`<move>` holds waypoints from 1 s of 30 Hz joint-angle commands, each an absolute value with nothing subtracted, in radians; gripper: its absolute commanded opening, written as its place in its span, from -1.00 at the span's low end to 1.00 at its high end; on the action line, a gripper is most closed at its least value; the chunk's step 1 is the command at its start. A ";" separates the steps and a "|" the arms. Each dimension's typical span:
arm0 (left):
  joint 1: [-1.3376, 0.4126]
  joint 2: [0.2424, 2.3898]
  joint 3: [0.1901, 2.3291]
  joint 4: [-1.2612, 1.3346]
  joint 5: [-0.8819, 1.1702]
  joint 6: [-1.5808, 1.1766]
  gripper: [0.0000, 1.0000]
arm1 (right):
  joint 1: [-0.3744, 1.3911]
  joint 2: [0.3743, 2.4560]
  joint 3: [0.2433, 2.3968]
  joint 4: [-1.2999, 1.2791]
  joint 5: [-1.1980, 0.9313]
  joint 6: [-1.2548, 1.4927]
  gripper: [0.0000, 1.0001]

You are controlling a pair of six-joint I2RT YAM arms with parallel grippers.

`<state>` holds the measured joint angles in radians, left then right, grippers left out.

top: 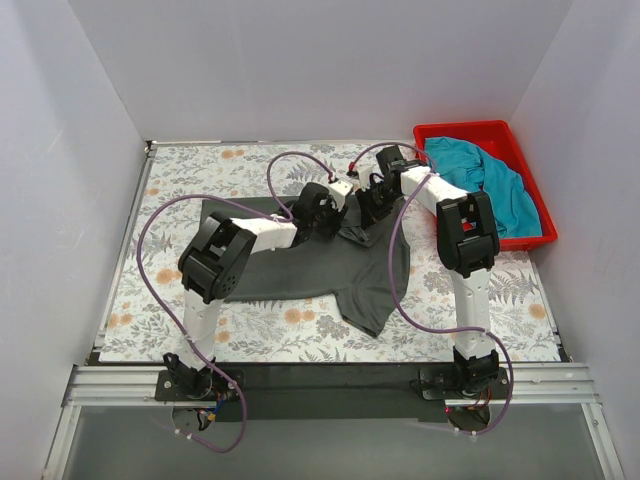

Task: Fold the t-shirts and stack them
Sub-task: Fold the tshirt

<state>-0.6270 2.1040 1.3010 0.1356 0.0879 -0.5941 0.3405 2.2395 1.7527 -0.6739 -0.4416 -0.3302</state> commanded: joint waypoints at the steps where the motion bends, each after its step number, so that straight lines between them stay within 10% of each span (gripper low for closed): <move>1: -0.629 2.063 1.322 0.140 0.045 -0.554 -0.35 | 0.334 2.266 1.752 -0.669 -0.443 -0.325 -0.97; 30: -0.557 1.882 1.201 0.156 0.262 -0.761 -0.85 | 0.347 2.177 1.694 -0.673 -0.611 -0.334 -0.84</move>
